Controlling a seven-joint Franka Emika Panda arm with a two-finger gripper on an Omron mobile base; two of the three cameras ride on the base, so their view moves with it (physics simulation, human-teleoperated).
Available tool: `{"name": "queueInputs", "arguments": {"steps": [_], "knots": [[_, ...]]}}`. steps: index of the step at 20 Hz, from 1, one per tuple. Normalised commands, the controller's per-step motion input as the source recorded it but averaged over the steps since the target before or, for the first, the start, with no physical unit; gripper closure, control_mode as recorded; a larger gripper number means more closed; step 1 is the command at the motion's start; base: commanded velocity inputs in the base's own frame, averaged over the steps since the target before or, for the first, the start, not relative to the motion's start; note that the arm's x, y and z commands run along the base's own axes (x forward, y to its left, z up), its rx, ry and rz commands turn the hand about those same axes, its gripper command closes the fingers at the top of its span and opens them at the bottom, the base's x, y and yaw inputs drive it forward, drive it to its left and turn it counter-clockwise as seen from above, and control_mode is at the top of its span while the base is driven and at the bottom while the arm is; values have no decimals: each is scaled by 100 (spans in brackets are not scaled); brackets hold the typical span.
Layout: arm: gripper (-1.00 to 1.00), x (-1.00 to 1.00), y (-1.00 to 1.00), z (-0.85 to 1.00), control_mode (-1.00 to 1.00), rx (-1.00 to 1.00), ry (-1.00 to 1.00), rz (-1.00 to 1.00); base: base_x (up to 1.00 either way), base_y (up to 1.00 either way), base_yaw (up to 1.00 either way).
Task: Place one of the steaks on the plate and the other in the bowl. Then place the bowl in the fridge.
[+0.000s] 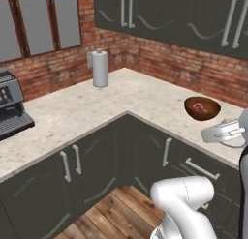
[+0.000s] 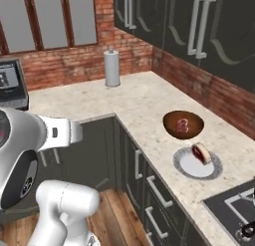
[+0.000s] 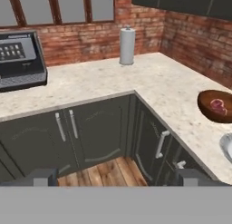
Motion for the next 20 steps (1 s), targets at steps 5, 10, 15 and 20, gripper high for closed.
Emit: {"name": "queueInputs", "arguments": {"steps": [5, 10, 15, 20], "knots": [[-100, 0, 0, 0, 100, 0, 0, 0, 43, -4, -11], [-100, 0, 0, 0, 100, 0, 0, 0, 8, -1, -23], [-100, 0, 0, 0, 100, 0, 0, 0, 26, 0, -26], [-100, 0, 0, 0, 100, 0, 0, 0, 56, -1, -23]]}}
